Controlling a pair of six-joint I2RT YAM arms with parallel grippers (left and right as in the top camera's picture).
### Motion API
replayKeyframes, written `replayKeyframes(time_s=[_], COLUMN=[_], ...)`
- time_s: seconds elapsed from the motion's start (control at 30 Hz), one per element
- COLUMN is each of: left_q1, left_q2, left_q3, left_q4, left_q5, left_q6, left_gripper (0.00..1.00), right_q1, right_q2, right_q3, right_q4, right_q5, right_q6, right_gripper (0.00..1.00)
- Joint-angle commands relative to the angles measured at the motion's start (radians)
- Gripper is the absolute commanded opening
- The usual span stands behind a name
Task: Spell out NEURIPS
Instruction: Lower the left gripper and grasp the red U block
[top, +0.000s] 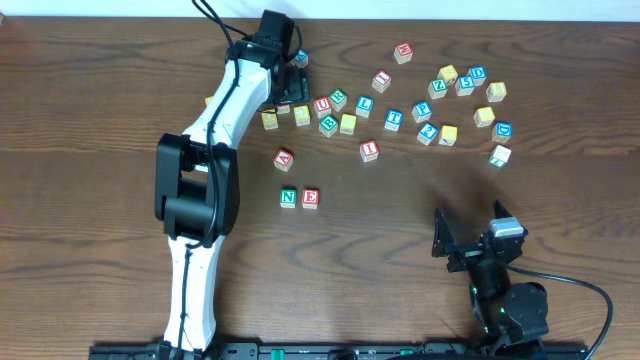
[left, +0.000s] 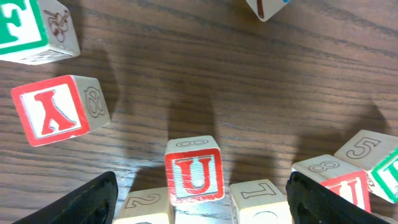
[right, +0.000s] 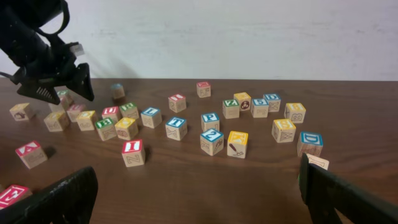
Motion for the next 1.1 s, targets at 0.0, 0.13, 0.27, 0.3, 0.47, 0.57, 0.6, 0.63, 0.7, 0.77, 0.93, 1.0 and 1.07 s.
replayKeyframes(time_s=[0.0, 0.13, 0.27, 0.3, 0.47, 0.57, 0.6, 0.63, 0.7, 0.77, 0.93, 1.0, 1.07], left_q1=[-0.001, -0.001, -0.001, -0.001, -0.001, -0.001, -0.001, -0.001, -0.001, -0.001, -0.004, -0.007, -0.012], left_q2=[0.000, 0.010, 0.035, 0.044, 0.055, 0.055, 0.055, 0.055, 0.055, 0.055, 0.055, 0.055, 0.055], left_q3=[0.019, 0.019, 0.019, 0.019, 0.019, 0.019, 0.019, 0.019, 0.019, 0.019, 0.019, 0.019, 0.019], left_q4=[0.002, 0.004, 0.004, 0.004, 0.025, 0.042, 0.045, 0.045, 0.045, 0.045, 0.033, 0.022, 0.013], left_q5=[-0.040, -0.047, -0.046, -0.045, -0.045, -0.045, -0.045, -0.045, -0.045, -0.045, -0.042, -0.042, -0.042], left_q6=[0.020, 0.020, 0.019, 0.019, 0.020, 0.019, 0.016, 0.016, 0.016, 0.016, 0.015, 0.010, 0.004], left_gripper=[0.85, 0.85, 0.85, 0.85, 0.85, 0.85, 0.85, 0.85, 0.79, 0.72, 0.63, 0.63, 0.63], right_q1=[-0.008, -0.008, -0.008, -0.008, -0.008, -0.008, -0.008, -0.008, -0.008, -0.008, -0.008, -0.008, -0.008], right_q2=[0.000, 0.000, 0.000, 0.000, 0.000, 0.000, 0.000, 0.000, 0.000, 0.000, 0.000, 0.000, 0.000], right_q3=[-0.001, -0.001, -0.001, -0.001, -0.001, -0.001, -0.001, -0.001, -0.001, -0.001, -0.001, -0.001, -0.001], right_q4=[-0.004, -0.004, -0.004, -0.004, -0.004, -0.004, -0.003, -0.004, -0.004, -0.004, -0.004, -0.004, -0.004], right_q5=[-0.002, -0.002, -0.002, -0.002, -0.002, -0.002, -0.002, -0.002, -0.002, -0.002, -0.002, -0.002, -0.002], right_q6=[-0.013, -0.013, -0.013, -0.013, -0.013, -0.013, -0.013, -0.013, -0.013, -0.013, -0.013, -0.013, -0.013], right_gripper=[0.99, 0.99, 0.99, 0.99, 0.99, 0.99, 0.99, 0.99, 0.99, 0.99, 0.99, 0.99, 0.99])
